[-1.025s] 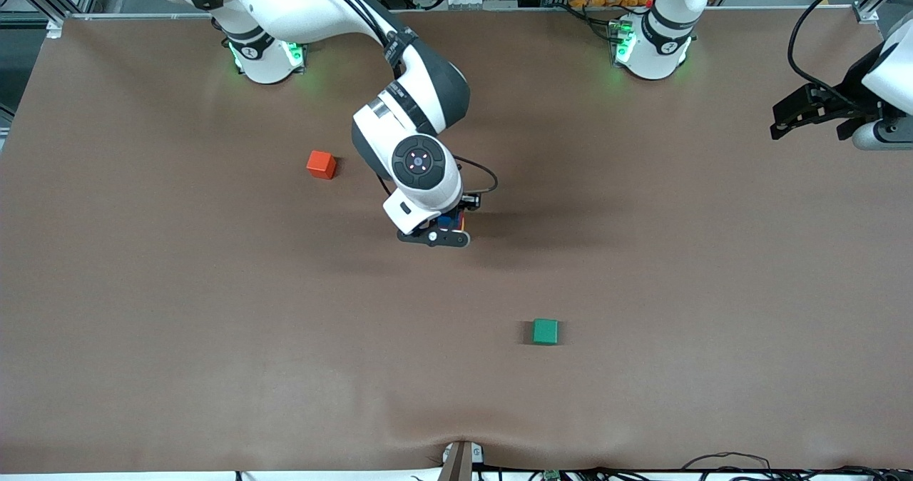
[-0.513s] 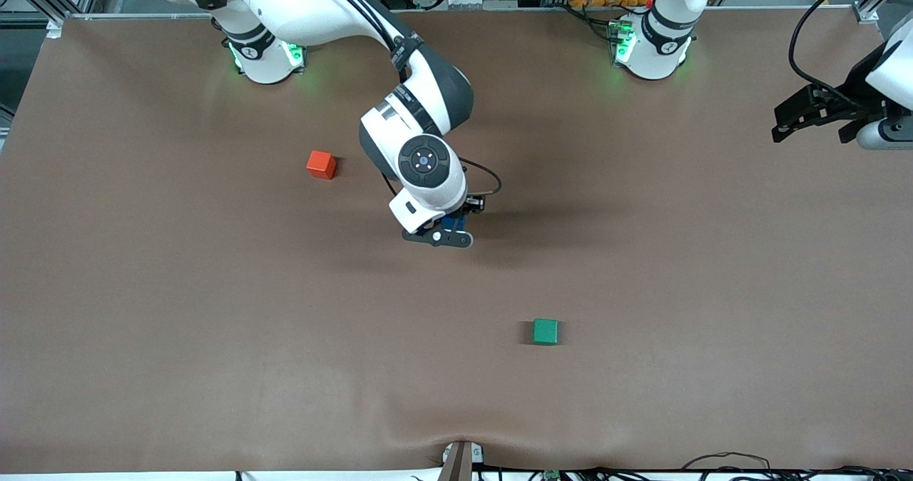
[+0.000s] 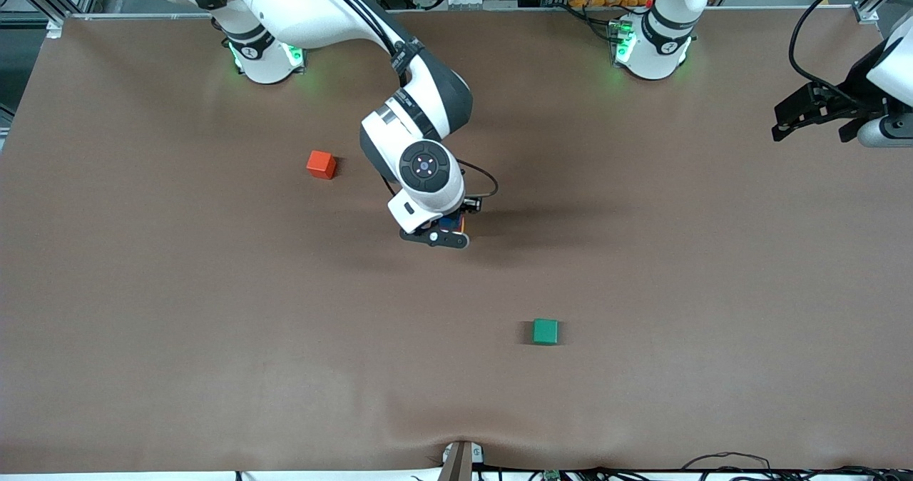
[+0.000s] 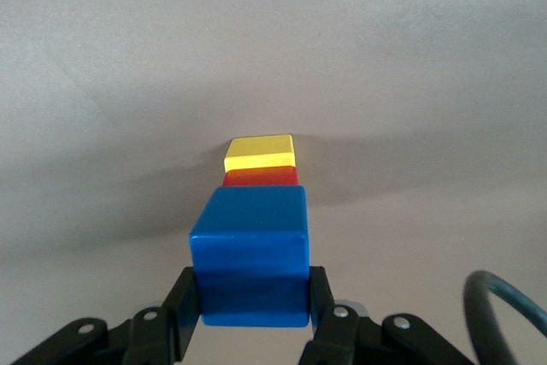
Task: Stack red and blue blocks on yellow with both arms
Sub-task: 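Lower the blue cube onto the red cube and open the right gripper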
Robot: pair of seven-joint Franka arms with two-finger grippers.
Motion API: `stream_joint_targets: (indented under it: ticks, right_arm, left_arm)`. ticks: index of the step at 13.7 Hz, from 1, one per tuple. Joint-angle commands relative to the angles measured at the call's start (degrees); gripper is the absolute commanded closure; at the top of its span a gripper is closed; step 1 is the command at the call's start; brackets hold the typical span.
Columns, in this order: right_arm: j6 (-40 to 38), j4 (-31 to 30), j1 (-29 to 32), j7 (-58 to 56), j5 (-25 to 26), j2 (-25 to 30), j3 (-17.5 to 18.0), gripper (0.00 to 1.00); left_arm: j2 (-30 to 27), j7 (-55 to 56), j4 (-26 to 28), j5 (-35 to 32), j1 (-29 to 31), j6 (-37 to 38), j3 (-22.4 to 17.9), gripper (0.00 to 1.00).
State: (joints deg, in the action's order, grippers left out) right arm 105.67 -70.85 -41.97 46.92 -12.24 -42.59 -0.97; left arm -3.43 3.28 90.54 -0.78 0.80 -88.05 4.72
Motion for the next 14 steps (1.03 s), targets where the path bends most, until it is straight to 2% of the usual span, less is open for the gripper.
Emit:
stream_joint_targets:
  ticks: [1, 6, 7, 8, 14]
  right_arm:
    - [0.1, -1.2, -0.6, 1.4, 0.8, 0.7, -0.3, 1.00]
    - [0.7, -1.7, -1.0, 1.4, 0.9, 0.7, -0.3, 0.99]
    - [0.2, -1.7, -0.8, 1.5, 0.8, 0.7, -0.3, 0.68]
    - [0.1, -1.7, -0.8, 1.4, 0.8, 0.7, -0.3, 0.01]
    - [-1.1, -1.0, 0.5, 1.0, 0.2, 1.8, -0.3, 0.00]
  left_arm:
    - [-1.3, -1.2, 0.3, 0.8, 0.1, -0.1, -0.1, 0.00]
    - [-1.1, -1.2, -1.5, 0.6, 0.1, 0.3, -0.1, 0.00]
    - [-1.1, -1.3, -2.0, 0.5, 0.0, 0.9, -0.1, 0.00]
    - [-0.9, -1.3, -2.5, 0.3, 0.0, 1.4, -0.2, 0.00]
    - [-0.8, -1.1, -2.5, -0.5, -0.1, 2.1, -0.1, 0.00]
